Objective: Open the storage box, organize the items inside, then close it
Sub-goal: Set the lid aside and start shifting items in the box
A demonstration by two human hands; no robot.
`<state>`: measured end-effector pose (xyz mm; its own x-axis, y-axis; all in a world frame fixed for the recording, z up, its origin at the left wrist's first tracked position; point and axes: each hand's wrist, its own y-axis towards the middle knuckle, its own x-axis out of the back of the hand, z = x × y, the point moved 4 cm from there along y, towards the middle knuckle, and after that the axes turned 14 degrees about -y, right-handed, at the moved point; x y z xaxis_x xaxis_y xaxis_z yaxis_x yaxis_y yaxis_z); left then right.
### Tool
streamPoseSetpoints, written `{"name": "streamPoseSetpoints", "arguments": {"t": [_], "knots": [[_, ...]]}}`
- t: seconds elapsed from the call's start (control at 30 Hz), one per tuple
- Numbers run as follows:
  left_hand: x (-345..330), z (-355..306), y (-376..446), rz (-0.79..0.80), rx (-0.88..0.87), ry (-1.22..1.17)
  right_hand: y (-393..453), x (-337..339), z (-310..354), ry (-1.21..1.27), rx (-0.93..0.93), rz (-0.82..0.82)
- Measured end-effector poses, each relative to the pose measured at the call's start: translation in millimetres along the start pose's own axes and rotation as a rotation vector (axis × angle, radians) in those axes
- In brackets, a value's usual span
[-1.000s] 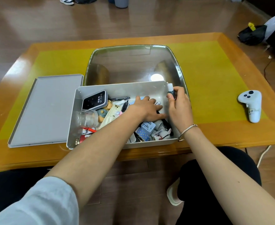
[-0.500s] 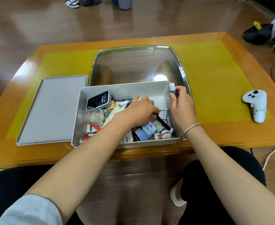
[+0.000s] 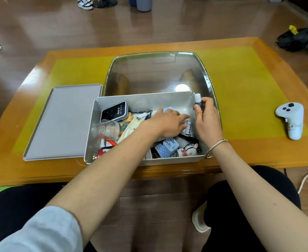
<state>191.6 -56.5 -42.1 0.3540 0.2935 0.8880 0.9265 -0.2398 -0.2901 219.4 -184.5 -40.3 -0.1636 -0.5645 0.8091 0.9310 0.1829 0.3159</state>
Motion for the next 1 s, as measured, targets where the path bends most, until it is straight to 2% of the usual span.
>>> {"name": "streamPoseSetpoints", "arguments": {"t": [0.2, 0.4, 0.57, 0.73, 0.83, 0.93, 1.0], "knots": [[-17, -5, 21, 0.132, 0.106, 0.115, 2, -2, -1, -0.012, -0.014, 0.013], [-14, -1, 9, 0.136, 0.026, 0.134, 1, -1, 0, -0.044, -0.006, 0.010], [-7, 9, 2, 0.032, -0.059, 0.066, 1, -1, -1, -0.033, -0.004, 0.025], [-16, 19, -4, -0.009, 0.085, -0.067, 1, -2, 0, -0.045, 0.003, 0.029], [-14, 18, 0, 0.020, 0.166, 0.018, 1, -1, 0, -0.053, 0.004, 0.037], [-17, 17, 1, 0.079, 0.173, 0.076, 1, 0, 1, -0.055, 0.008, 0.041], [-17, 19, -1, 0.059, 0.134, 0.019, -1, 2, 4, -0.057, 0.012, 0.039]]}}
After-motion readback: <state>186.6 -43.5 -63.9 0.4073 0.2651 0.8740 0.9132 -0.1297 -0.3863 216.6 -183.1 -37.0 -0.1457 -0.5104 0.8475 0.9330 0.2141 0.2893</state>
